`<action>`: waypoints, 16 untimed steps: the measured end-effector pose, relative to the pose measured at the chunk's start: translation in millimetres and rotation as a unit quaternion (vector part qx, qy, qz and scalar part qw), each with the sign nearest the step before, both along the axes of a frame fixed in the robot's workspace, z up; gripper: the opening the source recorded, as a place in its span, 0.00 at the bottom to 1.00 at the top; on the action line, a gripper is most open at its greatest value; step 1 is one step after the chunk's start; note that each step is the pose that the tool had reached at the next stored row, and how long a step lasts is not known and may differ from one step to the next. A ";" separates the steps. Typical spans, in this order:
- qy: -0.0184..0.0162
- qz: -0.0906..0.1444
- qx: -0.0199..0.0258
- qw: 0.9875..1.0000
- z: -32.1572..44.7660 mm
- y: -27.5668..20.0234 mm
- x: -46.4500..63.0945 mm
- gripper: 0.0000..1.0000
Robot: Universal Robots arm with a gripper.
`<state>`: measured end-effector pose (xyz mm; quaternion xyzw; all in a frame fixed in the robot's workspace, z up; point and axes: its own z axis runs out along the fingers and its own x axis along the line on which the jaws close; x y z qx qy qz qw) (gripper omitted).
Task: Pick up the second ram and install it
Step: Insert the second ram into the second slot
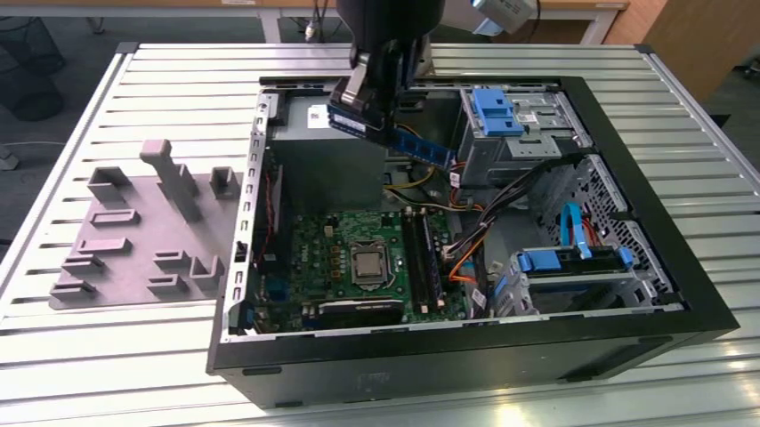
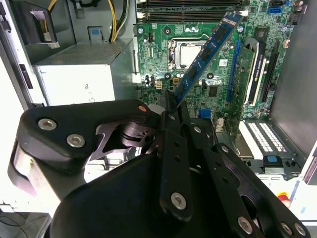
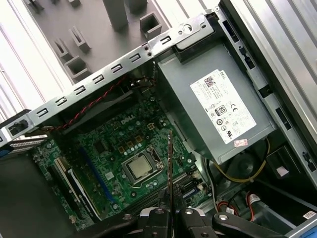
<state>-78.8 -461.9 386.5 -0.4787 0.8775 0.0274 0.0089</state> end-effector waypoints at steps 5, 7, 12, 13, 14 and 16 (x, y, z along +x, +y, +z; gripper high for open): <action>0.000 -0.020 0.000 1.000 -0.4 0.0 0.0 0.14; 0.000 -0.028 0.000 1.000 -0.6 0.0 0.0 0.14; 0.000 -0.047 0.000 0.999 -1.0 0.0 0.0 0.14; 0.000 -0.051 0.000 0.999 -1.1 0.0 0.0 0.14; 0.000 -0.055 0.000 0.999 -1.2 0.0 0.0 0.14; 0.000 -0.062 0.000 0.998 -1.4 0.0 0.0 0.14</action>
